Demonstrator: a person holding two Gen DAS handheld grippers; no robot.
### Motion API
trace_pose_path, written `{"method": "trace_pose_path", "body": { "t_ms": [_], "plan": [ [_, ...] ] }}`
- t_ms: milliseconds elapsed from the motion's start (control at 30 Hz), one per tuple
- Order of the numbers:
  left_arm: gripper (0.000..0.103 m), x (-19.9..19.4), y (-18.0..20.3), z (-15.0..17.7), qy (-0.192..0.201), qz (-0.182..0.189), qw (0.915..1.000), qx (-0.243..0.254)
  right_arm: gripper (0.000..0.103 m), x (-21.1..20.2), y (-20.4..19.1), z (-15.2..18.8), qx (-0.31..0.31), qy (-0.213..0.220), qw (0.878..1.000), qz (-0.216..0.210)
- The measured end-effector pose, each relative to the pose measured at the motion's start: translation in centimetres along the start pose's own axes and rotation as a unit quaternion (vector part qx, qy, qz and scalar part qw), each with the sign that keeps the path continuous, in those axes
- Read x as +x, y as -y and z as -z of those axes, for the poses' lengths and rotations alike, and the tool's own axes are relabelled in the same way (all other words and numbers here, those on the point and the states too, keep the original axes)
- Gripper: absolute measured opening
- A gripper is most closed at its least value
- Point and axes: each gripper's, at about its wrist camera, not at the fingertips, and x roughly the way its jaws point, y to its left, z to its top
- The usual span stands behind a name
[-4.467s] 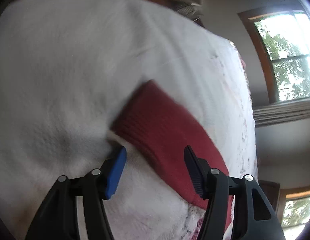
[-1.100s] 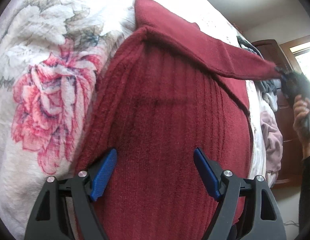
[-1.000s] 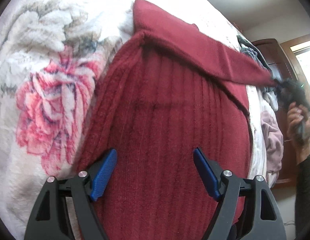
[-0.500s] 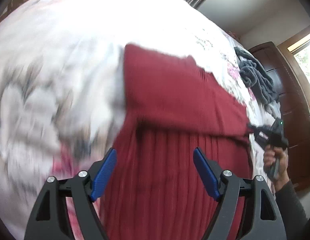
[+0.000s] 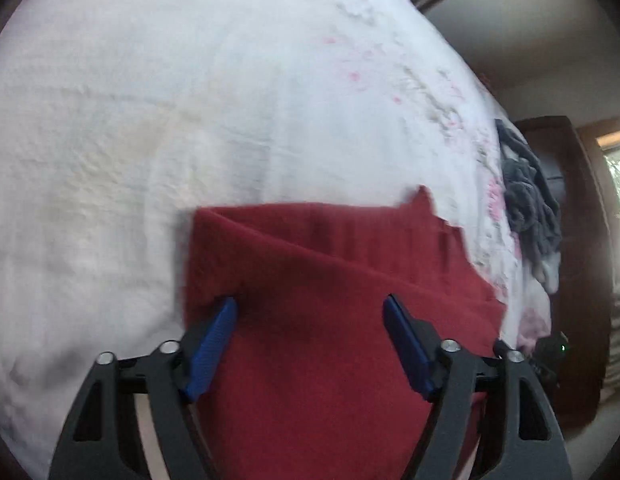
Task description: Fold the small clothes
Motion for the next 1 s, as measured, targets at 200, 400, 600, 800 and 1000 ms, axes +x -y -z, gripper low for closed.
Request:
{"method": "trace_pose_path", "body": {
  "t_ms": [200,400,600,800,1000],
  "plan": [
    [0.070,-4.1,2.3,3.1,0.006,0.097,0.9934,0.060,0.007,-2.4,-1.8,2.2,-0.019,0.010,0.998,-0.067],
    [0.059,-1.6,0.3,7.1,-0.046,0.063,0.9945,0.069,0.000,0.1,-0.7,3.6,-0.006,-0.017,0.999,-0.033],
    [0.070,-3.7,1.7,9.6,-0.042,0.079,0.9889,0.118,0.008,-0.9,-4.5,5.6,-0.046,-0.020,0.997,-0.057],
    [0.071,-5.0,1.8,10.9,-0.045,0.057,0.9927,0.095,0.021,0.7,-3.6,6.9,0.000,-0.038,0.999,-0.020],
    [0.077,-11.6,-1.0,17.4,-0.066,0.059,0.9933,0.074,0.046,-5.8,-3.5,12.0,-0.020,-0.068,0.996,-0.045]
  ]
}}
